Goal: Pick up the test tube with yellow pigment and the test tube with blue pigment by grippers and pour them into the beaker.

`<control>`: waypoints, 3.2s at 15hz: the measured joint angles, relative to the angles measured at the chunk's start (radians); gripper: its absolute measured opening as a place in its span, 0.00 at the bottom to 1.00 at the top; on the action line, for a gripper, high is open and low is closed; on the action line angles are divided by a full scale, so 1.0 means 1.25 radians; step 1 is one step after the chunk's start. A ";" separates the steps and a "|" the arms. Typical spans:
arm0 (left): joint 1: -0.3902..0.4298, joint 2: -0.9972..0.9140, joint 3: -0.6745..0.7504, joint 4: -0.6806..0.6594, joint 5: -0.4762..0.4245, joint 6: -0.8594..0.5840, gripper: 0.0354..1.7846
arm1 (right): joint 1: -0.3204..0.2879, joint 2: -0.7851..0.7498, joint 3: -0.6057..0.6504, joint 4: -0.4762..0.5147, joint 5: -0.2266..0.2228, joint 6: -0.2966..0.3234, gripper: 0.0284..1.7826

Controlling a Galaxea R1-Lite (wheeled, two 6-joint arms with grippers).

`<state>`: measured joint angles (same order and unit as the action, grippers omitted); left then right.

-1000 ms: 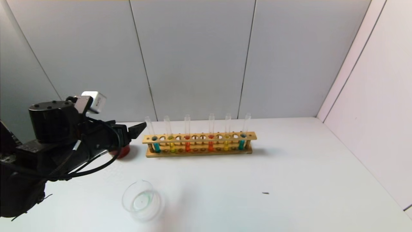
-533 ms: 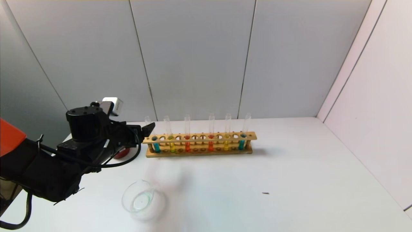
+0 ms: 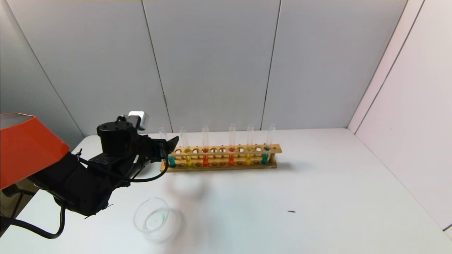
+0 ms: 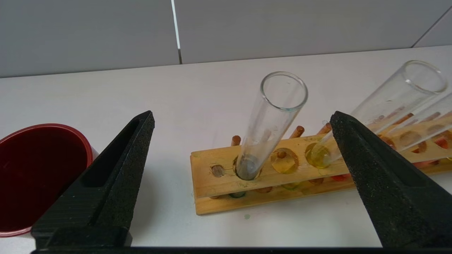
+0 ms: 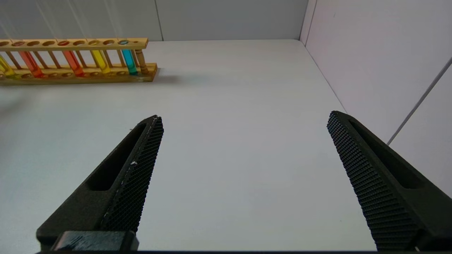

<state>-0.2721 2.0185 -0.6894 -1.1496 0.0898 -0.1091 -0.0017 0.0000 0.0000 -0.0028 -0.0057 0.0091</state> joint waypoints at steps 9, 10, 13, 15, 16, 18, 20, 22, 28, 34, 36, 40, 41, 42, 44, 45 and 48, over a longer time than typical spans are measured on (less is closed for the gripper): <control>-0.017 0.060 -0.017 -0.067 0.031 0.002 0.97 | 0.000 0.000 0.000 0.000 0.000 0.000 0.95; -0.018 0.066 -0.017 -0.069 0.043 0.003 0.95 | 0.000 0.000 0.000 0.000 0.000 0.000 0.95; -0.018 0.080 -0.021 -0.088 0.049 0.004 0.79 | 0.000 0.000 0.000 0.000 0.000 0.000 0.95; -0.019 0.092 -0.021 -0.106 0.050 0.006 0.61 | 0.000 0.000 0.000 0.000 0.000 0.000 0.95; -0.019 0.095 -0.021 -0.107 0.050 0.006 0.50 | 0.000 0.000 0.000 0.000 0.000 0.000 0.95; -0.019 0.099 -0.021 -0.108 0.049 0.005 0.29 | 0.000 0.000 0.000 0.000 0.000 0.000 0.95; -0.019 0.102 -0.021 -0.108 0.049 0.005 0.17 | 0.000 0.000 0.000 0.000 0.000 0.000 0.95; -0.019 0.102 -0.020 -0.112 0.049 0.005 0.16 | 0.000 0.000 0.000 0.000 0.000 0.000 0.95; -0.019 0.102 -0.015 -0.111 0.048 0.009 0.16 | 0.000 0.000 0.000 0.000 0.000 0.000 0.95; -0.019 0.071 -0.022 -0.052 0.044 0.033 0.16 | 0.000 0.000 0.000 0.000 0.000 0.000 0.95; -0.019 0.043 -0.026 -0.007 0.042 0.040 0.16 | 0.000 0.000 0.000 0.000 0.000 0.000 0.95; -0.019 -0.011 -0.051 0.092 0.041 0.045 0.16 | 0.000 0.000 0.000 0.000 0.000 0.000 0.95; -0.019 -0.022 -0.061 0.111 0.041 0.045 0.16 | 0.000 0.000 0.000 0.000 0.000 0.000 0.95; -0.019 -0.032 -0.068 0.128 0.042 0.046 0.16 | 0.000 0.000 0.000 0.000 0.000 0.000 0.95; -0.021 -0.051 -0.082 0.151 0.042 0.055 0.16 | 0.000 0.000 0.000 0.000 0.000 0.000 0.95; -0.021 -0.059 -0.088 0.161 0.043 0.059 0.16 | 0.000 0.000 0.000 0.000 0.000 0.000 0.95; -0.022 -0.087 -0.115 0.207 0.043 0.066 0.16 | 0.000 0.000 0.000 0.000 0.000 0.000 0.95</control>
<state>-0.2991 1.9098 -0.8332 -0.8913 0.1432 -0.0272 -0.0017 0.0000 0.0000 -0.0028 -0.0057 0.0091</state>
